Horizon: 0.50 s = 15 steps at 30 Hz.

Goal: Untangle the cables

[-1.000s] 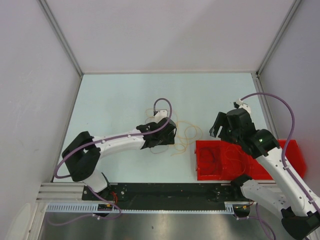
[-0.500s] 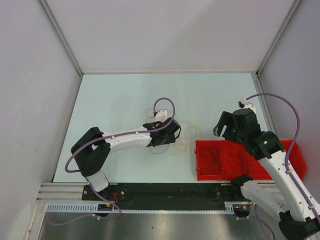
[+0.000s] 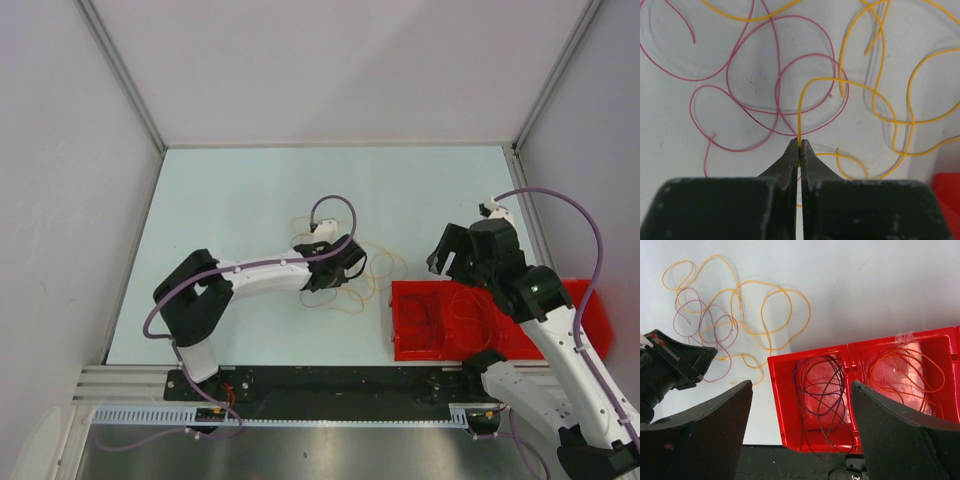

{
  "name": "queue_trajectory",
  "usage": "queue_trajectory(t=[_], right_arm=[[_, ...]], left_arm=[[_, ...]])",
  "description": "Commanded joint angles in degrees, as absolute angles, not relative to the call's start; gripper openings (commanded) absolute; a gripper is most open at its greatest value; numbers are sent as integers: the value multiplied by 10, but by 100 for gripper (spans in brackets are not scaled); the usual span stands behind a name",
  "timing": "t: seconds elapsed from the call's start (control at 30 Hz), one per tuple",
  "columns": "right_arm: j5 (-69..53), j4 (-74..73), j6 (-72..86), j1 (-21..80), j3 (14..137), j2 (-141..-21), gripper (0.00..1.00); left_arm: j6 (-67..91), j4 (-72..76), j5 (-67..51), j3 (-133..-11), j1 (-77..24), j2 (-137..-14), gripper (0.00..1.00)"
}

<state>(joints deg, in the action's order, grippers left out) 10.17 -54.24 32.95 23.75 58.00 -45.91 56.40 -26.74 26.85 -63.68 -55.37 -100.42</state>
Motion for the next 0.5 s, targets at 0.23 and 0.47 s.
queue_trajectory(t=[0.23,0.47], right_arm=[[30,-538,291,232,672,-449,84],[-140,-467,241,232,748,-439,84]], left_arm=[[333,-234,231,-750,-560,-829,0],[168,-309,77,-900,-560,-772,0]])
